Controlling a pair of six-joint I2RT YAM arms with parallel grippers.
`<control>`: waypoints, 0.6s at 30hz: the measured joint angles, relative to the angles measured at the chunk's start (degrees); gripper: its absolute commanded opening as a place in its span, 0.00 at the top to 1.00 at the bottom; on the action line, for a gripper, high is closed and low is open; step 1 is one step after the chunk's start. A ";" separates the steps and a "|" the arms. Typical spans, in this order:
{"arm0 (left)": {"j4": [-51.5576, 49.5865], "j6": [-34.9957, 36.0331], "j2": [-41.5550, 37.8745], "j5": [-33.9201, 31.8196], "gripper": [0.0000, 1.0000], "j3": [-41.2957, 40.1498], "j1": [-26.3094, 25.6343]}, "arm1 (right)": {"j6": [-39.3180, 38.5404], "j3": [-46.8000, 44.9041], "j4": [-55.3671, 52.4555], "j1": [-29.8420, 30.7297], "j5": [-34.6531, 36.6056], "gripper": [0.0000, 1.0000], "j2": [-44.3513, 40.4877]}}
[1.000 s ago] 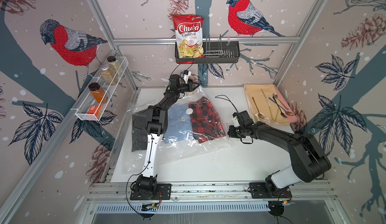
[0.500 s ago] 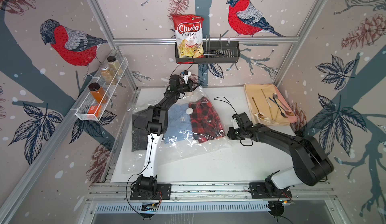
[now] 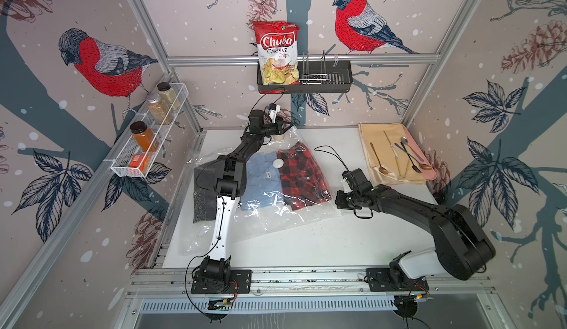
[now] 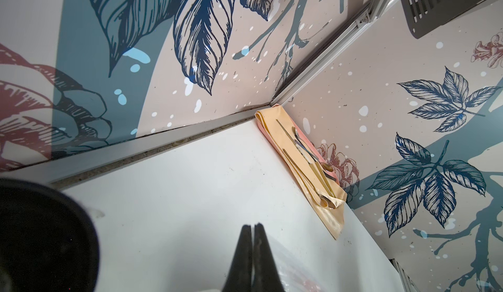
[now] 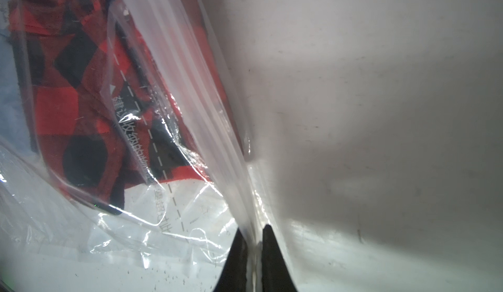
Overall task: Place the folded shirt into the vacuum bag
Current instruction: Close the vacuum bag at the center of the board.
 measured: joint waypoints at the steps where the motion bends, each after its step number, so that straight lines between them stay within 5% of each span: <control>1: 0.00 0.00 0.00 0.00 1.00 0.00 0.00 | 0.02 -0.07 0.00 0.07 0.09 0.91 -0.09; 18: 0.00 0.00 0.02 0.04 1.00 0.00 0.00 | 2.54 -1.46 0.02 0.98 1.57 0.90 -1.31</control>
